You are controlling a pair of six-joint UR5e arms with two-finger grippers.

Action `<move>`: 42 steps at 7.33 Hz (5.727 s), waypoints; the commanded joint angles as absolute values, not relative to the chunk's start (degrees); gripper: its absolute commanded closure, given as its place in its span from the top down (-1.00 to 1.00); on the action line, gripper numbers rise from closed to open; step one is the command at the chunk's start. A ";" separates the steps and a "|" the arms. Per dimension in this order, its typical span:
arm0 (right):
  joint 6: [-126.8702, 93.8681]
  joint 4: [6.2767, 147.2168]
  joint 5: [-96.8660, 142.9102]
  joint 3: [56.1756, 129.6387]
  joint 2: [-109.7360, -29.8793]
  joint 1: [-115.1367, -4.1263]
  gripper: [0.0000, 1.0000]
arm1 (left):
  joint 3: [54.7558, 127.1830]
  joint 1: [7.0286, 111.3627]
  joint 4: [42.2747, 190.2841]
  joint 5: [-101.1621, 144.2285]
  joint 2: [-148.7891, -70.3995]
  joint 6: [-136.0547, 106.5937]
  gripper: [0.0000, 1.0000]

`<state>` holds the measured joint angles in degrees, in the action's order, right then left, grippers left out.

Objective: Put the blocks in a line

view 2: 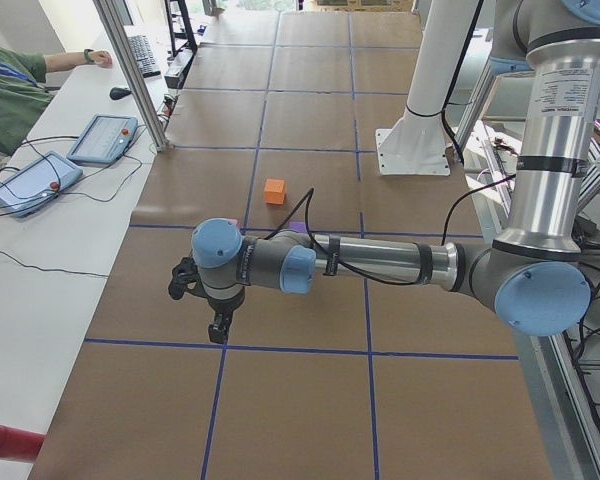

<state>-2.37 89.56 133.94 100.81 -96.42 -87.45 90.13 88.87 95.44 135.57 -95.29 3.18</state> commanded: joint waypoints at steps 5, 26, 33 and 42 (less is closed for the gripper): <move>-2.37 89.56 133.95 100.81 -96.42 -87.45 1.00 | 96.24 67.02 97.03 134.91 -110.27 -32.28 1.00; -2.37 89.56 133.95 100.81 -96.42 -87.45 1.00 | 87.10 54.32 103.09 125.95 -108.20 -41.93 -0.78; -2.37 89.56 133.95 100.81 -96.42 -87.45 1.00 | 86.49 51.07 103.27 126.12 -110.04 -46.58 -0.26; -2.37 89.56 133.95 100.81 -96.42 -87.45 1.00 | 95.71 66.76 100.90 130.33 -105.68 -34.53 1.00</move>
